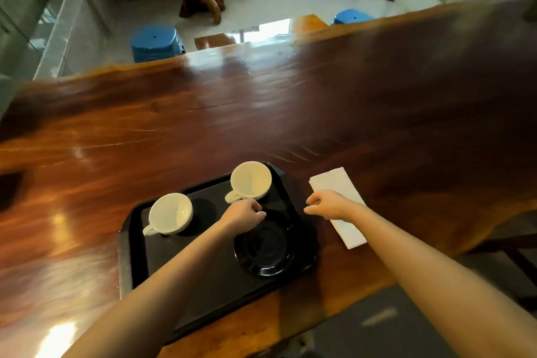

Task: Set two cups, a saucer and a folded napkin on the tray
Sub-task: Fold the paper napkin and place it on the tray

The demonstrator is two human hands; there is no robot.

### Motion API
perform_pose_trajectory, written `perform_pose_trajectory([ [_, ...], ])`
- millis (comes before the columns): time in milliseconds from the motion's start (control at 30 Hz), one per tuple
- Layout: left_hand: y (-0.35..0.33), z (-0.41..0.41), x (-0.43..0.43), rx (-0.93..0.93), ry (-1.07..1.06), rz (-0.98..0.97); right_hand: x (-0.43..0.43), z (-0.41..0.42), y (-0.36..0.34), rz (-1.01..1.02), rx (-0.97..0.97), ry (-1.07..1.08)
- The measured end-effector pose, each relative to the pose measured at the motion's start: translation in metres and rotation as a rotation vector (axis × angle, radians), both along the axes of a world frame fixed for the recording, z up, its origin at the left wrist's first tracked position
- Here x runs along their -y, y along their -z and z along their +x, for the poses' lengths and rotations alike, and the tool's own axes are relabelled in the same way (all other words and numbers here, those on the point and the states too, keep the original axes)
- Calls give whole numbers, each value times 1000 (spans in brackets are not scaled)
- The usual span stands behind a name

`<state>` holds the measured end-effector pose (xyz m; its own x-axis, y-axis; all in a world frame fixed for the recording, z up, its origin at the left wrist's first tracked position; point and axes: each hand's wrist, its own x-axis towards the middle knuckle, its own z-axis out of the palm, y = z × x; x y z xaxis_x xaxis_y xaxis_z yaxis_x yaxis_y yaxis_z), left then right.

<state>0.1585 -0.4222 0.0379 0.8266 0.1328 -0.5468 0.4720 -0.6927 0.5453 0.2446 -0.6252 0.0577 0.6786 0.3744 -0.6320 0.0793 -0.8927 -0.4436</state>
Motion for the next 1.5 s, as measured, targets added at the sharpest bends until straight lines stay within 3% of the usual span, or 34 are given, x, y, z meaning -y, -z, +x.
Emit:
perform_pose_trajectory([
  [333, 0, 60, 89, 54, 78, -25, 83, 46, 22, -89, 127, 21],
  [567, 48, 74, 175, 25, -14, -32, 135, 54, 77, -148, 210, -280],
  [667, 67, 70, 199, 155, -129, 62, 156, 51, 97, -87, 310, -387],
  [800, 85, 67, 214, 338, 45, 350, 174, 57, 112, -52, 460, -561],
  [967, 90, 62, 217, 386, 108, 359, 195, 63, 122, -54, 496, -832],
  [1167, 89, 60, 204, 280, 218, 284, 193, 67, 110, 56, 684, -954],
  [1267, 88, 57, 194, 159, 315, 262, 197, 63, 110, 259, 825, -998],
  [1400, 86, 53, 189, 46, 454, 287, 192, 69, 100, 503, 675, -840],
  [1500, 75, 57, 193, 138, 341, 176, 180, 84, 88, 646, 411, -578],
])
